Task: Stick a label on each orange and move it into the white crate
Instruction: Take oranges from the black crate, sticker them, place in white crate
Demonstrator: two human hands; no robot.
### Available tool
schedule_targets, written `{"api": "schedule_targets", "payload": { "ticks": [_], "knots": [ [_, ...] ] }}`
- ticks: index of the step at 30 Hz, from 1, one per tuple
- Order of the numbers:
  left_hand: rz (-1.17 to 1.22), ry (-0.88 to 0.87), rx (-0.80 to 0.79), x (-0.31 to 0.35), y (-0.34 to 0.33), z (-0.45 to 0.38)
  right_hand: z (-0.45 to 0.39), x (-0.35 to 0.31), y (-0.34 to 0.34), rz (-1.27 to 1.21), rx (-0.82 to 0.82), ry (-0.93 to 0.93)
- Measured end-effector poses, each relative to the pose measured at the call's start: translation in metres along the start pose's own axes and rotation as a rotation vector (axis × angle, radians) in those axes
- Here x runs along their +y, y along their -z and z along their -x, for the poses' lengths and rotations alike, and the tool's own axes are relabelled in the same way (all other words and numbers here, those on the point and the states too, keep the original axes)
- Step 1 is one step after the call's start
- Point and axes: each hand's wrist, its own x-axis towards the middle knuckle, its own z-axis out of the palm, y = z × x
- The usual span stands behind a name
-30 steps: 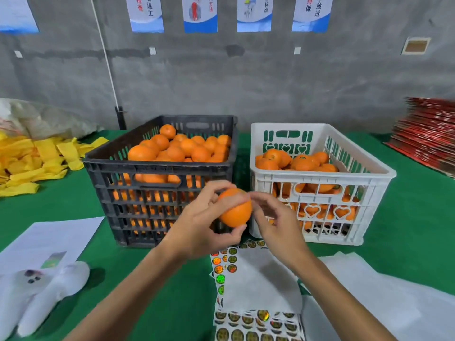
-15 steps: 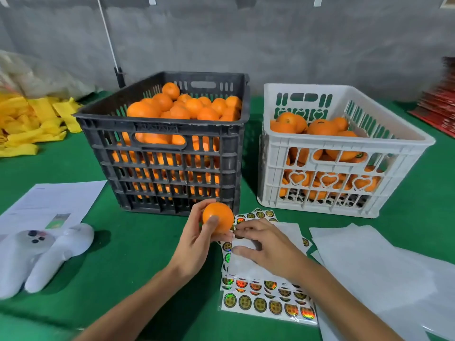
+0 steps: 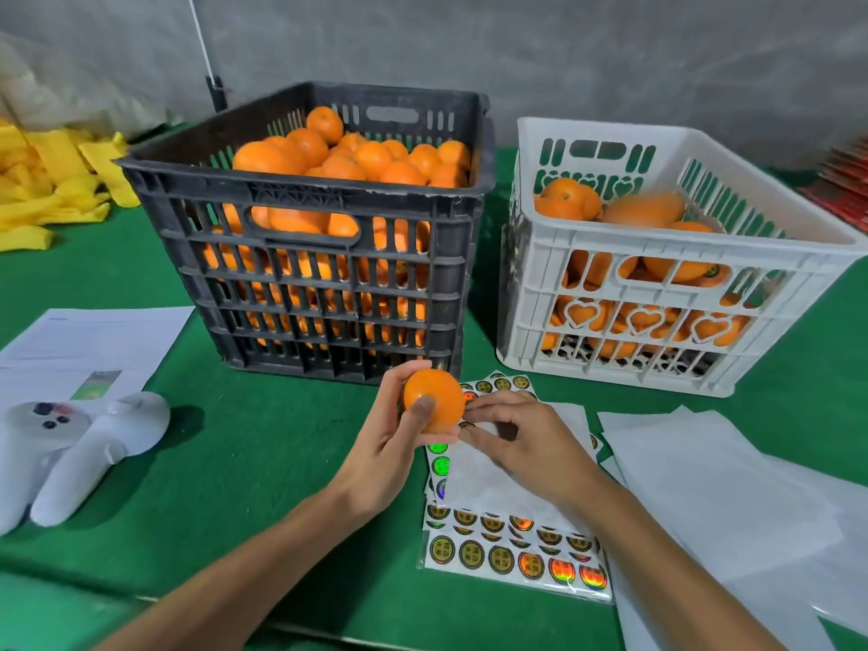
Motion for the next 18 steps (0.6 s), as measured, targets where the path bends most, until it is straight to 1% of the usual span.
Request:
{"api": "schedule_targets", "payload": {
  "ticks": [2, 5, 8, 12, 14, 18],
  "knots": [
    [0.018, 0.015, -0.007, -0.0001, -0.0019, -0.0001, -0.0001, 0.0021, 0.0017, 0.052, -0.046, 0.034],
    [0.088, 0.033, 0.028, 0.0002, -0.0007, -0.0016, 0.0002, 0.0052, 0.0041, 0.112, -0.109, 0.08],
    [0.122, 0.034, 0.039, -0.0021, 0.0007, -0.0016, -0.0004, 0.0066, 0.0047, 0.173, -0.112, 0.121],
    [0.107, 0.025, 0.042, -0.0033, 0.0006, -0.0006, -0.0001, 0.0081, 0.0028, 0.247, -0.079, 0.2],
    [0.114, 0.035, 0.042, -0.0027, 0.0006, -0.0007, -0.0002, 0.0084, 0.0006, 0.192, -0.028, 0.185],
    [0.063, 0.022, 0.017, -0.0029, 0.0025, -0.0013, -0.0033, 0.0081, -0.001, -0.059, 0.001, 0.011]
  ]
}}
